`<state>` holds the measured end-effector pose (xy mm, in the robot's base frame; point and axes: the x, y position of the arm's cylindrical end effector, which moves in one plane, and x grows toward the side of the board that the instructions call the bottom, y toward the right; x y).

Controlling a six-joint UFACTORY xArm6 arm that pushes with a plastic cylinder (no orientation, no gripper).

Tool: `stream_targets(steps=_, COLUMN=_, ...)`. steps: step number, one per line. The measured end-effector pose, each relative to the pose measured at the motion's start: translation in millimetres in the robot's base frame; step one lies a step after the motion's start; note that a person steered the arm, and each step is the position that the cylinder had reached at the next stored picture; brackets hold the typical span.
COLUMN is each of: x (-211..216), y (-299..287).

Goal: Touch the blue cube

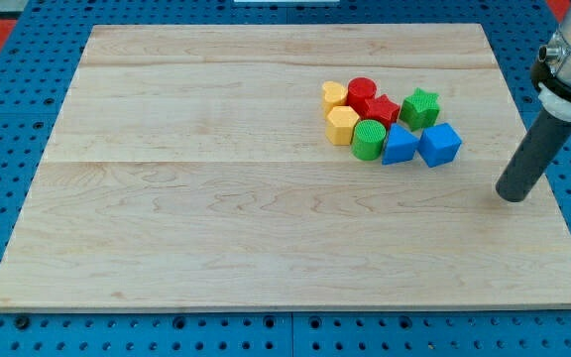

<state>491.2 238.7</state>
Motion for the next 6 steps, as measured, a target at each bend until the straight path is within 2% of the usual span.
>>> stream_targets(steps=3, x=-1, y=-2)
stream_targets(steps=6, x=-1, y=-38)
